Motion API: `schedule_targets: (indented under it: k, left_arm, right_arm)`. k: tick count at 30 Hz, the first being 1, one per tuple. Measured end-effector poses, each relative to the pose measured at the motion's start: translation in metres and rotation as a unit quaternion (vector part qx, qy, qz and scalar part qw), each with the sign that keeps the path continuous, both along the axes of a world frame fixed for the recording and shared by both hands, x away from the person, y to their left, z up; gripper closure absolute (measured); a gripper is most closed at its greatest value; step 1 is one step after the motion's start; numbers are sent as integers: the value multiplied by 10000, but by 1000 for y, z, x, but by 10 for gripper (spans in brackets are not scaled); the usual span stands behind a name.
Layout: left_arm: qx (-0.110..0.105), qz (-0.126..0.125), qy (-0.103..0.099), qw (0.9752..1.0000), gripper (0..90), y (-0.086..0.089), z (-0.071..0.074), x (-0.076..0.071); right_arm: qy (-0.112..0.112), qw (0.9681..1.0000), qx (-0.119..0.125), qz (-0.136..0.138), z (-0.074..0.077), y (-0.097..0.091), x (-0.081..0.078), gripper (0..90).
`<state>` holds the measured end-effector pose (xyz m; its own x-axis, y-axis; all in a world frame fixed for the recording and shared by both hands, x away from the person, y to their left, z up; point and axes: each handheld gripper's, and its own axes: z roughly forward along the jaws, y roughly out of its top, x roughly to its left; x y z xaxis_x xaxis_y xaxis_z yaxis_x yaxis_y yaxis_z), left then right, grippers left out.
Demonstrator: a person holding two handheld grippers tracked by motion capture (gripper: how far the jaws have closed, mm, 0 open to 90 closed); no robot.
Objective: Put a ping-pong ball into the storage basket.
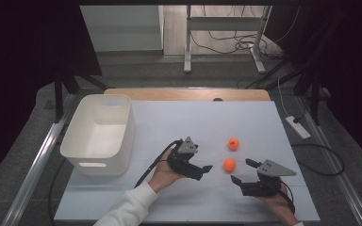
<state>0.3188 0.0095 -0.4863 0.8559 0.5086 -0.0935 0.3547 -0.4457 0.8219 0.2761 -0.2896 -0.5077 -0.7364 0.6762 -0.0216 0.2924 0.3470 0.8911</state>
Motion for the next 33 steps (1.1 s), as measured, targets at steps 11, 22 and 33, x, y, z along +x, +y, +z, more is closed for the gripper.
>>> schedule_targets:
  k: [11,22,33]
  left_arm:
    - [49,7,66,10000,100,-9,-7,8]
    - [73,4,121,9999,100,-16,-14,13]
    - [125,-16,163,9998,100,-23,-18,18]
  right_arm:
    - [-11,10000,-5,0,1,0,0,138]
    - [-33,10000,3,-12,1,-1,0,138]
    - [-32,10000,5,-18,1,-1,0,138]
